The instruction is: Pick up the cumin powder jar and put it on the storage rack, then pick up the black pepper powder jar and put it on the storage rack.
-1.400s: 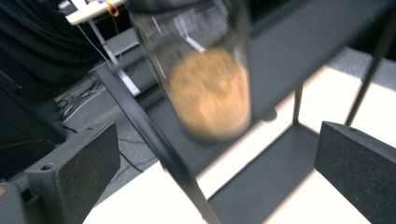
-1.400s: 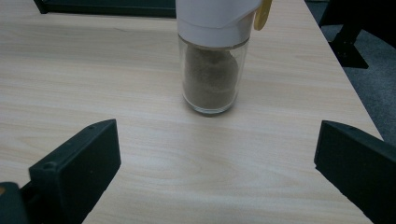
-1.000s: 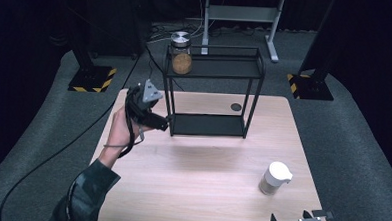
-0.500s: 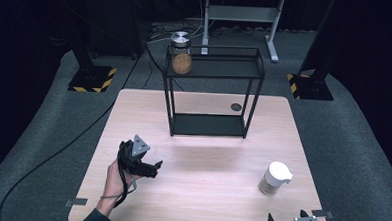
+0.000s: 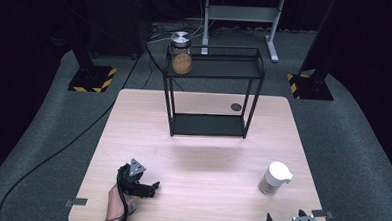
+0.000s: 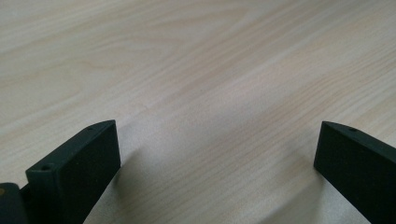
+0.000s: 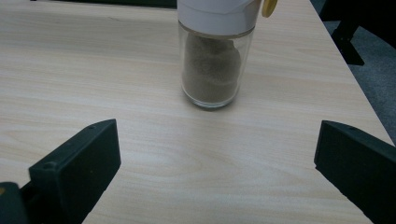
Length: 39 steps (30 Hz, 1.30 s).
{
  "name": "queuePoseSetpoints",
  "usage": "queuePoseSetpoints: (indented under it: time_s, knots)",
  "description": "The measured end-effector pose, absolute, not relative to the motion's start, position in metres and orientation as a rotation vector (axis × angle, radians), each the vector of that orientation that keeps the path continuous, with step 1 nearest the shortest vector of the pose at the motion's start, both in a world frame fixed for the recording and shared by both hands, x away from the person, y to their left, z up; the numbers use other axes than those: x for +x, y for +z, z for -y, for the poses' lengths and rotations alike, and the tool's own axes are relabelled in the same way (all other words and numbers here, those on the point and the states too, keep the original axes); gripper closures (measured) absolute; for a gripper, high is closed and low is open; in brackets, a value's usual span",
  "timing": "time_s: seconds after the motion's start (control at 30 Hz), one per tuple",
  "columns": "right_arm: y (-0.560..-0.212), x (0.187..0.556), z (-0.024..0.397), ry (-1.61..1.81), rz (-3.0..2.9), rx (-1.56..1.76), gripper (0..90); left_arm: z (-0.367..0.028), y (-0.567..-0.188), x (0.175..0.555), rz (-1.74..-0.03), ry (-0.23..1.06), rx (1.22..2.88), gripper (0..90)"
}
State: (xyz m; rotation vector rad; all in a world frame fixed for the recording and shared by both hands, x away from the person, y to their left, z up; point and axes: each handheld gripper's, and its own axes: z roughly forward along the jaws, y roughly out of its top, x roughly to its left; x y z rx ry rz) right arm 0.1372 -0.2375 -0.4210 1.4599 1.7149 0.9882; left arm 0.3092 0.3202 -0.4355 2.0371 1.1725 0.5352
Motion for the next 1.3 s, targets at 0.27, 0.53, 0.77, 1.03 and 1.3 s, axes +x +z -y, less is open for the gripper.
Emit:
queuePoseSetpoints:
  time_s: [0.27,0.53,0.77,1.03,1.3]
  knots:
    - [-0.422,0.138,0.237,0.998,-1.72,1.454,0.0,-0.319,-0.433,0.316,-1.173,0.513,2.07,0.1]
    - [-0.422,0.138,0.237,0.994,-1.72,1.459,0.0,-0.319,-0.433,0.319,-1.176,0.514,2.07,0.1]
    - [-0.422,0.138,0.237,0.997,-1.718,1.457,0.0,-0.318,-0.434,0.32,-1.182,0.518,2.064,0.1]
    - [-0.423,0.139,0.238,1.007,-1.718,1.464,0.0,-0.317,-0.433,0.32,-1.195,0.525,2.06,0.1]
    - [-0.423,0.138,0.238,1.006,-1.72,1.46,0.0,-0.317,-0.433,0.32,-1.194,0.525,2.061,0.2]
